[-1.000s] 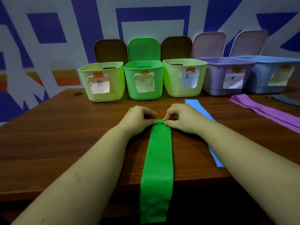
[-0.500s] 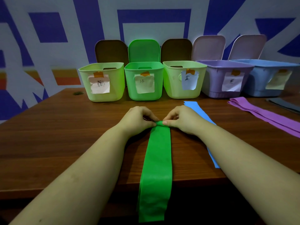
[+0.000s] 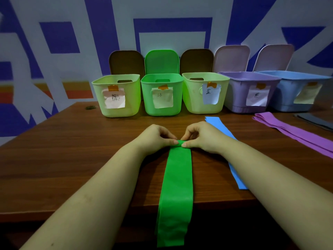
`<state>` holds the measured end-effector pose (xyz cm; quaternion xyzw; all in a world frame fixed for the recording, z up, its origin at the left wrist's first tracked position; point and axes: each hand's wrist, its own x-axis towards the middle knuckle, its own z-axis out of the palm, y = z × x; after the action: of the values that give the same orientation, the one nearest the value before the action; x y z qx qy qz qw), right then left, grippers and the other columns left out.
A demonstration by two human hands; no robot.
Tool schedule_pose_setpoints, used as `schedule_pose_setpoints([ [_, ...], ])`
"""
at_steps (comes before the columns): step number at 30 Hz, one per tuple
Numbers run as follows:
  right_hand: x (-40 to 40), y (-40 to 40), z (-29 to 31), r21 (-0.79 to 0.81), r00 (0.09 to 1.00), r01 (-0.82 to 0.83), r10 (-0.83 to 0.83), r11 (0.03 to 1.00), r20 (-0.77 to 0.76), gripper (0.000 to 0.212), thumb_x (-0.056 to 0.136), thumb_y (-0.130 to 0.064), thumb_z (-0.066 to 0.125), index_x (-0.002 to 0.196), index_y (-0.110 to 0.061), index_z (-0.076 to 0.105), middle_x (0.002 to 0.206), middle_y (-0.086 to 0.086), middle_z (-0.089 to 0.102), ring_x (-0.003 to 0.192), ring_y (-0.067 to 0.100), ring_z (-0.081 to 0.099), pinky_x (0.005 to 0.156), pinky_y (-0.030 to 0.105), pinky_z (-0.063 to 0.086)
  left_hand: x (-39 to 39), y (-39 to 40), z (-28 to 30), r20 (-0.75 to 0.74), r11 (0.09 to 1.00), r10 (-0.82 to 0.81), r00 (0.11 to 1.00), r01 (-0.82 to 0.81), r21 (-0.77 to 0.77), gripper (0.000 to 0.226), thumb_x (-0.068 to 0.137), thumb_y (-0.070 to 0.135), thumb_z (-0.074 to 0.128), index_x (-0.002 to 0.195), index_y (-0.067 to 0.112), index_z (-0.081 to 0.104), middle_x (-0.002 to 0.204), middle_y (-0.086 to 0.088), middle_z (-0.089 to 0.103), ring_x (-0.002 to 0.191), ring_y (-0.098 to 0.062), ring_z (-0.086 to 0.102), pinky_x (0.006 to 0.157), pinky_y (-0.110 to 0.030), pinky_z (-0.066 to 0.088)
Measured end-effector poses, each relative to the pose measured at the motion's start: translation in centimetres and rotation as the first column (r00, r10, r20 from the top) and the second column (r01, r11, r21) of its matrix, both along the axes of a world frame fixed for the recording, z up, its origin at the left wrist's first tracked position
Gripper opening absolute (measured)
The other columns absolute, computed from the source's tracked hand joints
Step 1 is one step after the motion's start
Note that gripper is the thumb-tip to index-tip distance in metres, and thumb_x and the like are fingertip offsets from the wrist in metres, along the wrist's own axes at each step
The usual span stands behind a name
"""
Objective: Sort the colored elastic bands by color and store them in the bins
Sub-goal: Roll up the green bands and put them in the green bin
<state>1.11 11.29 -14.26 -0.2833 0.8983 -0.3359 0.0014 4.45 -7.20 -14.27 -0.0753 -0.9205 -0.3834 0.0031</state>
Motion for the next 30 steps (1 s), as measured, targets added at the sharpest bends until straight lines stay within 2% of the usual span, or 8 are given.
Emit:
schedule_pose_setpoints([
  [6, 0.5, -0.2, 2.0, 0.125, 0.999, -0.007, 0.003, 0.992, 0.032, 0.008, 0.079, -0.027, 0.075, 0.078, -0.020, 0.071, 0.074, -0.015, 0.064, 0.074, 0.006, 0.059, 0.075, 0.026, 0.050, 0.5, 0.5, 1.4, -0.008, 0.986, -0.052, 0.999, 0.050, -0.159, 0.010, 0.080, 0.028, 0.072, 0.078, 0.033, 0.064, 0.087, 0.016, 0.061, 0.090, -0.006, 0.056, 0.086, -0.025, 0.044],
  [10, 1.0, -0.7, 2.9, 0.203, 0.998, -0.010, -0.004, 0.979, 0.066, 0.016, 0.078, -0.022, 0.076, 0.091, -0.018, 0.066, 0.082, -0.007, 0.063, 0.063, 0.001, 0.056, 0.056, 0.015, 0.042, 1.3, 0.7, 1.7, -0.110, 0.971, -0.081, 0.991, 0.054, -0.233, 0.010, 0.078, 0.026, 0.075, 0.081, 0.029, 0.066, 0.086, 0.015, 0.061, 0.087, -0.004, 0.055, 0.079, -0.019, 0.040],
  [13, 1.3, -0.9, 2.9, 0.259, 0.996, 0.013, -0.034, 0.966, 0.078, 0.026, 0.078, -0.025, 0.076, 0.102, -0.017, 0.069, 0.090, -0.005, 0.063, 0.073, 0.009, 0.056, 0.065, 0.021, 0.043, 1.9, 0.6, 1.3, -0.216, 0.965, -0.096, 0.972, 0.037, -0.260, 0.013, 0.076, 0.026, 0.076, 0.087, 0.022, 0.071, 0.089, 0.012, 0.063, 0.087, -0.004, 0.058, 0.076, -0.014, 0.040],
  [17, 1.9, -0.8, 2.3, 0.244, 0.999, 0.044, -0.047, 0.969, 0.007, 0.011, 0.077, -0.030, 0.076, 0.079, -0.030, 0.065, 0.090, -0.010, 0.062, 0.091, 0.013, 0.059, 0.084, 0.032, 0.050, 2.5, 0.3, 1.3, -0.235, 0.979, -0.071, 0.969, 0.022, -0.204, 0.014, 0.081, 0.037, 0.070, 0.088, 0.025, 0.073, 0.092, 0.011, 0.068, 0.088, -0.003, 0.058, 0.079, -0.019, 0.045],
  [20, 2.3, -0.7, 1.5, 0.190, 0.998, 0.068, -0.065, 0.979, -0.024, 0.017, 0.075, -0.032, 0.078, 0.073, -0.035, 0.061, 0.089, -0.008, 0.063, 0.090, 0.015, 0.059, 0.084, 0.036, 0.052, 2.4, 0.1, 1.0, -0.221, 0.992, -0.042, 0.974, 0.014, -0.125, 0.009, 0.080, 0.030, 0.073, 0.088, 0.029, 0.071, 0.091, 0.014, 0.068, 0.090, -0.002, 0.059, 0.086, -0.021, 0.045],
  [22, 2.5, -0.5, 1.0, 0.167, 0.996, 0.084, -0.078, 0.982, -0.045, 0.017, 0.074, -0.033, 0.078, 0.073, -0.035, 0.061, 0.092, -0.007, 0.064, 0.089, 0.015, 0.059, 0.083, 0.036, 0.052, 2.4, 0.1, 0.6, -0.176, 0.998, -0.024, 0.984, 0.014, -0.057, 0.017, 0.079, 0.028, 0.074, 0.095, 0.029, 0.069, 0.094, 0.012, 0.067, 0.094, -0.005, 0.059, 0.088, -0.023, 0.046],
  [25, 2.9, 0.0, 1.3, 0.141, 0.998, 0.056, -0.050, 0.988, -0.044, 0.010, 0.077, -0.035, 0.075, 0.077, -0.035, 0.065, 0.092, -0.009, 0.064, 0.091, 0.012, 0.059, 0.082, 0.032, 0.050, 2.3, -0.1, 0.4, -0.084, 0.995, -0.028, 0.996, 0.020, -0.096, 0.026, 0.081, 0.033, 0.071, 0.106, 0.026, 0.068, 0.106, 0.009, 0.065, 0.102, -0.007, 0.056, 0.091, -0.024, 0.043],
  [30, 3.1, 0.0, 2.2, 0.124, 0.998, 0.040, -0.045, 0.991, 0.043, 0.008, 0.080, -0.031, 0.073, 0.080, -0.030, 0.066, 0.092, -0.010, 0.063, 0.095, 0.013, 0.059, 0.087, 0.032, 0.049, 3.0, -0.1, 0.6, -0.134, 0.985, -0.073, 0.988, 0.050, -0.165, 0.013, 0.078, 0.031, 0.074, 0.089, 0.033, 0.067, 0.096, 0.016, 0.063, 0.097, -0.005, 0.056, 0.088, -0.022, 0.044],
])
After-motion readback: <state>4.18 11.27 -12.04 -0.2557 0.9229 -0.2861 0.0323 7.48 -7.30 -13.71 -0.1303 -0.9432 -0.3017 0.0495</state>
